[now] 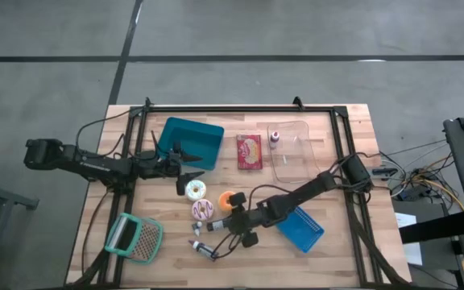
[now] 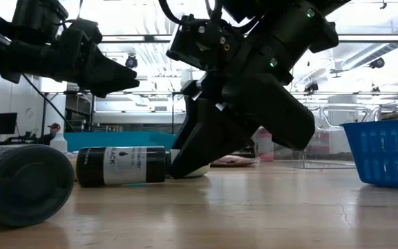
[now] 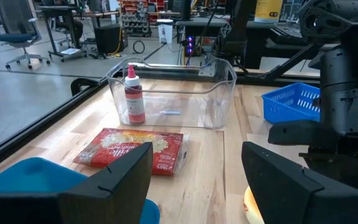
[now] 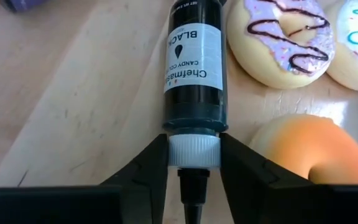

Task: Pick & Place Food Item
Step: Put the black food coloring bottle into the transparent bin

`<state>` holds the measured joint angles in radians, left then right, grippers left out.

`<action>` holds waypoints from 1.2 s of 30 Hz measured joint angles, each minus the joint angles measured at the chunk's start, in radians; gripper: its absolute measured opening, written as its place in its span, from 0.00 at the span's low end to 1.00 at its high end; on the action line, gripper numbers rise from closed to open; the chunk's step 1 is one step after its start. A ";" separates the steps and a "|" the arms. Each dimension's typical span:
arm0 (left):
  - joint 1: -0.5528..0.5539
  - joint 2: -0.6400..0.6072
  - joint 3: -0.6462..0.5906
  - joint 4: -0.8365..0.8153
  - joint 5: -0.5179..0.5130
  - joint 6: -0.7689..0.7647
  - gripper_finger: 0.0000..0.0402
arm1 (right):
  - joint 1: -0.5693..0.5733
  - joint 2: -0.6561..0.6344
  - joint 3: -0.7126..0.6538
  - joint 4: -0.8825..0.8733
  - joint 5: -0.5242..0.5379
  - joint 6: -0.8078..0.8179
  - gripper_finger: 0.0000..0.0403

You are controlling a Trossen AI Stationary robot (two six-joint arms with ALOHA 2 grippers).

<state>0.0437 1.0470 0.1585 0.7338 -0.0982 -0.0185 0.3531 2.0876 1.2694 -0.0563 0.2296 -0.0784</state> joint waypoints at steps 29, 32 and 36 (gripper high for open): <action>0.000 0.000 0.000 0.000 0.000 -0.004 0.63 | 0.095 -0.044 0.314 -0.764 0.288 0.116 0.27; -0.001 0.000 0.000 0.000 0.000 -0.004 0.63 | 0.095 -0.093 0.328 -0.869 0.338 0.158 0.27; -0.001 0.000 0.000 0.005 0.000 -0.004 0.63 | 0.094 -0.167 0.328 -0.985 0.408 0.206 0.27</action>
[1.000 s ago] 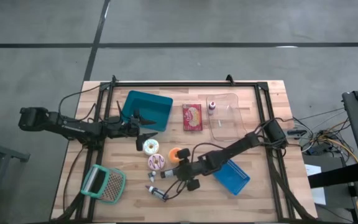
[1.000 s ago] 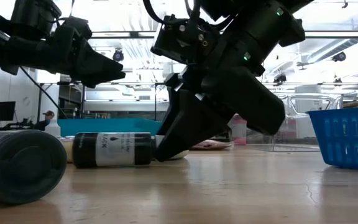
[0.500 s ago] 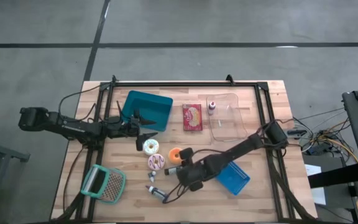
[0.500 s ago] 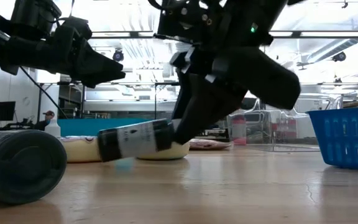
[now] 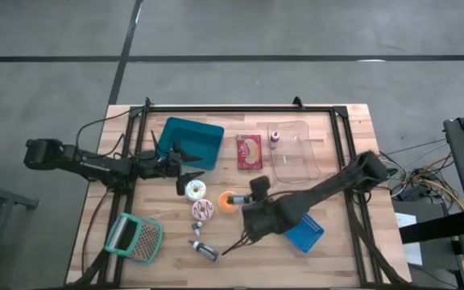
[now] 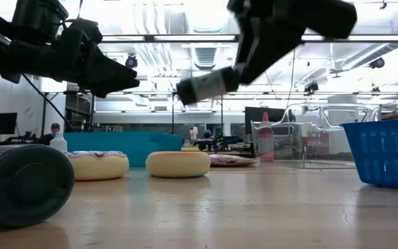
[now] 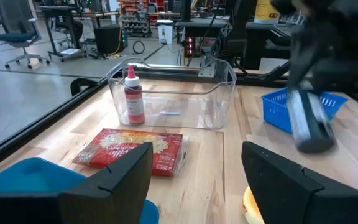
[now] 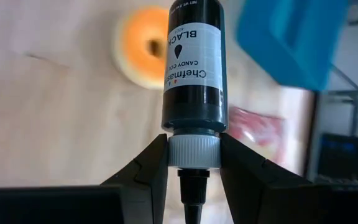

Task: Pick & Place Food Item
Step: Put the black food coloring bottle into the transparent bin

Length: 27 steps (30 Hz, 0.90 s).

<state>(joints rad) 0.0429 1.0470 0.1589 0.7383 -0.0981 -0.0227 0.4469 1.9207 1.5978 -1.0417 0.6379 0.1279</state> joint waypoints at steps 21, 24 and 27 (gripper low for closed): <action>0.000 0.000 0.000 0.009 0.001 -0.007 0.63 | -0.281 -0.207 -0.003 -0.530 -0.172 0.046 0.27; 0.000 0.000 0.000 0.008 0.001 -0.010 0.63 | -0.343 -0.207 -0.005 -0.529 -0.198 -0.007 0.27; 0.000 0.000 0.000 0.008 0.001 -0.010 0.63 | -0.397 -0.207 -0.005 -0.529 -0.208 -0.052 0.27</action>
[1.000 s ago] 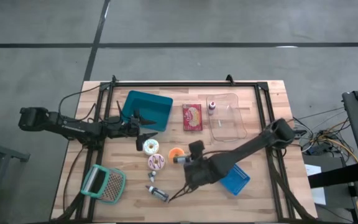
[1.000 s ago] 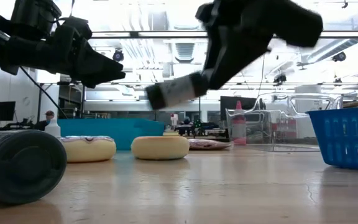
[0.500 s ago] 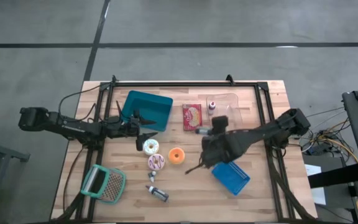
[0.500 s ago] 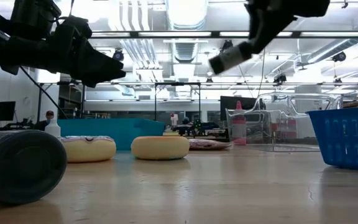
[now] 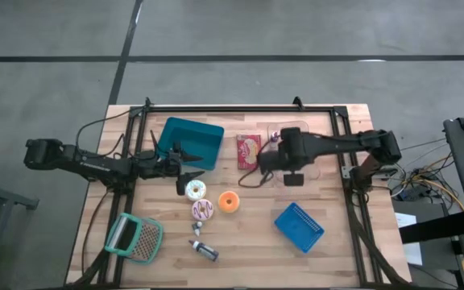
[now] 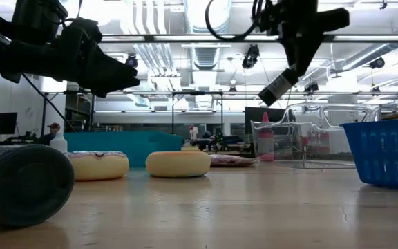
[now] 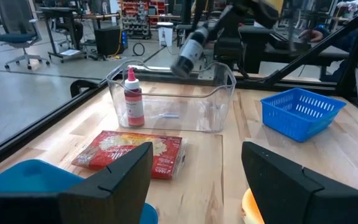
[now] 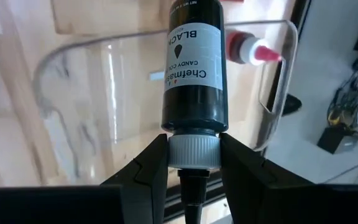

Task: Pick & Place Food Item
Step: Put the black food coloring bottle into the transparent bin

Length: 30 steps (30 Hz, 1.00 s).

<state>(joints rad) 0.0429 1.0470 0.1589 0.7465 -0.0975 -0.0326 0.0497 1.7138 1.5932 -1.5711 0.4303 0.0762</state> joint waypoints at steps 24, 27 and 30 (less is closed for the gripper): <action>0.000 0.000 0.000 -0.005 0.000 0.000 0.63 | -0.206 0.005 -0.307 0.000 -0.151 -0.168 0.27; 0.000 0.000 0.000 -0.004 0.000 0.000 0.63 | -0.205 0.007 -0.343 0.000 -0.151 -0.183 0.27; 0.000 0.000 0.000 -0.004 0.000 -0.001 0.63 | -0.205 0.010 -0.366 0.000 -0.148 -0.189 0.27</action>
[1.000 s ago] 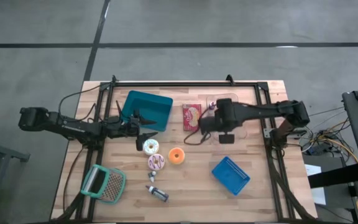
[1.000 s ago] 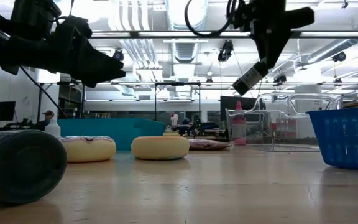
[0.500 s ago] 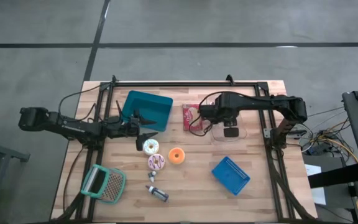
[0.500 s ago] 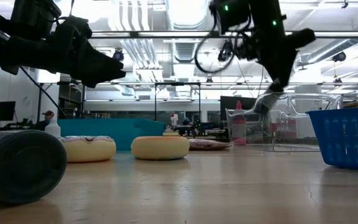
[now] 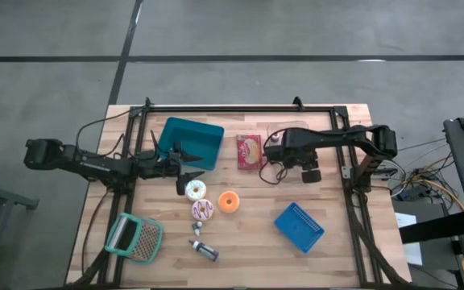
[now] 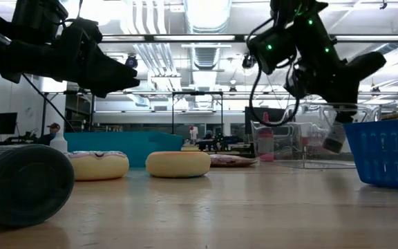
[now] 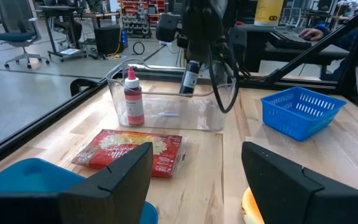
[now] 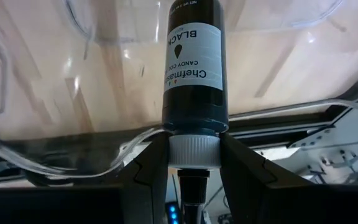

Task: Pick & Place Food Item
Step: Put the black food coloring bottle into the transparent bin

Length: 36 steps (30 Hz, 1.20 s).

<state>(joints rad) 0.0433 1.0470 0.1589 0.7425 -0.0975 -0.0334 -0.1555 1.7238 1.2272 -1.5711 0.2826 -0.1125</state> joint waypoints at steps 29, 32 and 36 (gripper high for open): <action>0.000 0.000 0.000 -0.016 0.000 -0.004 0.63 | 0.001 0.241 0.203 -0.009 -0.014 -0.216 0.27; 0.000 0.000 0.000 -0.020 0.000 -0.004 0.63 | 0.002 0.276 0.231 -0.025 -0.012 -0.224 0.27; 0.000 0.000 0.000 -0.025 0.000 -0.004 0.63 | 0.002 0.288 0.254 -0.021 -0.012 -0.224 0.27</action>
<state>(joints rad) 0.0436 1.0470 0.1585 0.7174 -0.0975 -0.0372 -0.1532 2.0113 1.4809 -1.5925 0.2706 -0.3362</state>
